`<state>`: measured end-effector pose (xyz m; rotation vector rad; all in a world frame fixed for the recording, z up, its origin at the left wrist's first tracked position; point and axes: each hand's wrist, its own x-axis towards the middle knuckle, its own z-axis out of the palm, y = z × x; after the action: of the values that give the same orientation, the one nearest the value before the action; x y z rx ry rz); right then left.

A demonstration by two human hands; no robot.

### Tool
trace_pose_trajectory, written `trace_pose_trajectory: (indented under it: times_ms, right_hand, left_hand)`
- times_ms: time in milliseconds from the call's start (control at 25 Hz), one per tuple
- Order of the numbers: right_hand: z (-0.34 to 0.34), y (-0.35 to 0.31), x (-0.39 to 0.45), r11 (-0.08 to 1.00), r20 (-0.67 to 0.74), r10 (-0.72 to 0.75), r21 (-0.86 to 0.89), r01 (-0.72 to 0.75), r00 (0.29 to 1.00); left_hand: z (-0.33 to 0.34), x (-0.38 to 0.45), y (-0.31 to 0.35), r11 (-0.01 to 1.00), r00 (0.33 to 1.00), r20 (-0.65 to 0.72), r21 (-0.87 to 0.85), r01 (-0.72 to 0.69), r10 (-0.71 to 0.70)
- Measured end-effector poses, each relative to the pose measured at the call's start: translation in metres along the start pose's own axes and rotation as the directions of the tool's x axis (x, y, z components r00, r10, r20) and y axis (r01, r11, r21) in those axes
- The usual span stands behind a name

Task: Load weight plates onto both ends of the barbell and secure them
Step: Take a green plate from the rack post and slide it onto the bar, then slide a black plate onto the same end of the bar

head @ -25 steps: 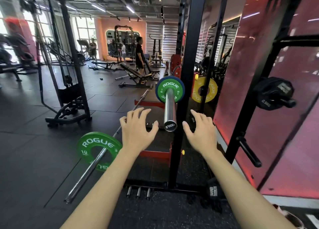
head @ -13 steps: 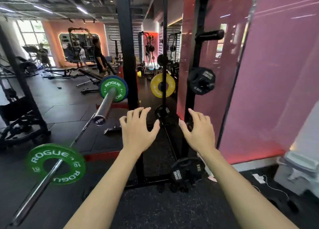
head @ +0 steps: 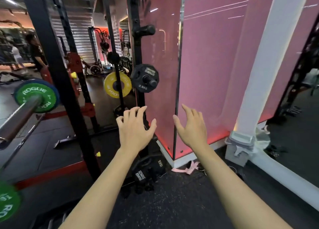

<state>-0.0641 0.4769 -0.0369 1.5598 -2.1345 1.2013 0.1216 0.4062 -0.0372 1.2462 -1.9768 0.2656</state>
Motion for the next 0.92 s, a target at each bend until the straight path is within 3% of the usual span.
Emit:
trace_pose_trajectory:
  times_ms: [240,560,920]
  right_hand:
    - [0.058,0.005,0.058,0.999,0.012,-0.031,0.019,0.031,0.999]
    - [0.141,-0.001,0.197,0.998,-0.050,-0.060,0.025,0.062,0.997]
    - [0.229,0.043,0.287,0.999,-0.030,-0.042,0.005,0.042,0.999]
  left_hand:
    - [0.055,0.059,-0.028,1.000,1.000,-0.003,-0.019,0.010,-0.010]
    - [0.122,0.188,-0.089,0.999,0.995,-0.090,0.005,0.035,-0.034]
    - [0.206,0.264,-0.122,0.996,0.994,-0.097,0.068,0.049,-0.043]
